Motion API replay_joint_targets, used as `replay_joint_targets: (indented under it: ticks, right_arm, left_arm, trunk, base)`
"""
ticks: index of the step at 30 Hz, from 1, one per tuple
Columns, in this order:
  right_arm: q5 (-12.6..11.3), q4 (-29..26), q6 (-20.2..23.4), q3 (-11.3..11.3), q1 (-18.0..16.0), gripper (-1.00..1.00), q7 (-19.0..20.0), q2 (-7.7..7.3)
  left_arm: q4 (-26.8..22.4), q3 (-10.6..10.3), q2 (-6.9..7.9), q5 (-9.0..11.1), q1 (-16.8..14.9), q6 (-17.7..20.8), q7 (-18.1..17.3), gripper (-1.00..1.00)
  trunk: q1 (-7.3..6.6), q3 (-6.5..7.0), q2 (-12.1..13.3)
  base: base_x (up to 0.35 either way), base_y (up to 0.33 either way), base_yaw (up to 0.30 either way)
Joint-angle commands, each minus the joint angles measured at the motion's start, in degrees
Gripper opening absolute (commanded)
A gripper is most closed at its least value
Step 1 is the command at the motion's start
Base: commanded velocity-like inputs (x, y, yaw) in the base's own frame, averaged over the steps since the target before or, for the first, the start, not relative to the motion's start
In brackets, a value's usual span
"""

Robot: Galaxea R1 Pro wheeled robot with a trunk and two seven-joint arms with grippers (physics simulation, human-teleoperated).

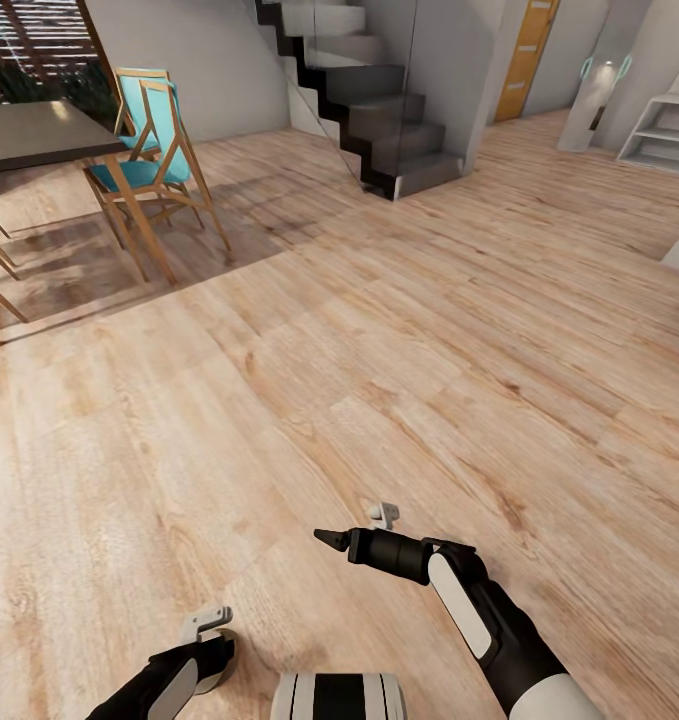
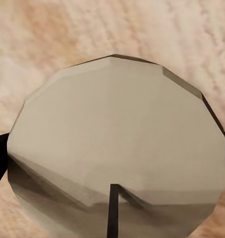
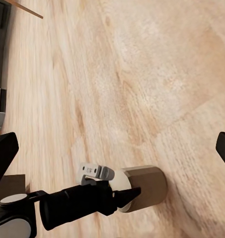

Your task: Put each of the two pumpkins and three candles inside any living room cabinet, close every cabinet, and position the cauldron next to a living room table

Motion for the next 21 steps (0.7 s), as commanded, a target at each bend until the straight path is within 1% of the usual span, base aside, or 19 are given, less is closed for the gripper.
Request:
replay_joint_targets:
  ticks: [1,17,21]
  right_arm:
    - [-0.3,0.0,0.4,0.0,0.0,1.0,0.0,0.01]
    - [-0.3,0.4,0.4,0.0,0.0,1.0,-0.1,0.06]
    - [-0.3,0.4,0.4,0.0,0.0,1.0,-0.1,0.05]
  left_arm:
    - [-0.1,-0.5,0.08,0.5,0.0,0.2,0.5,-1.0]
    - [-0.1,-0.4,0.08,0.5,0.0,0.2,0.5,-1.0]
    - [-0.1,-0.4,0.08,0.5,0.0,0.2,0.5,-1.0]
  trunk:
    - [-0.01,-0.04,0.0]
    - [-0.01,-0.04,0.0]
    - [-0.11,0.84,0.0]
  base:
    - [0.0,0.0,0.0]
    - [0.0,0.0,0.0]
    - [0.0,0.0,0.0]
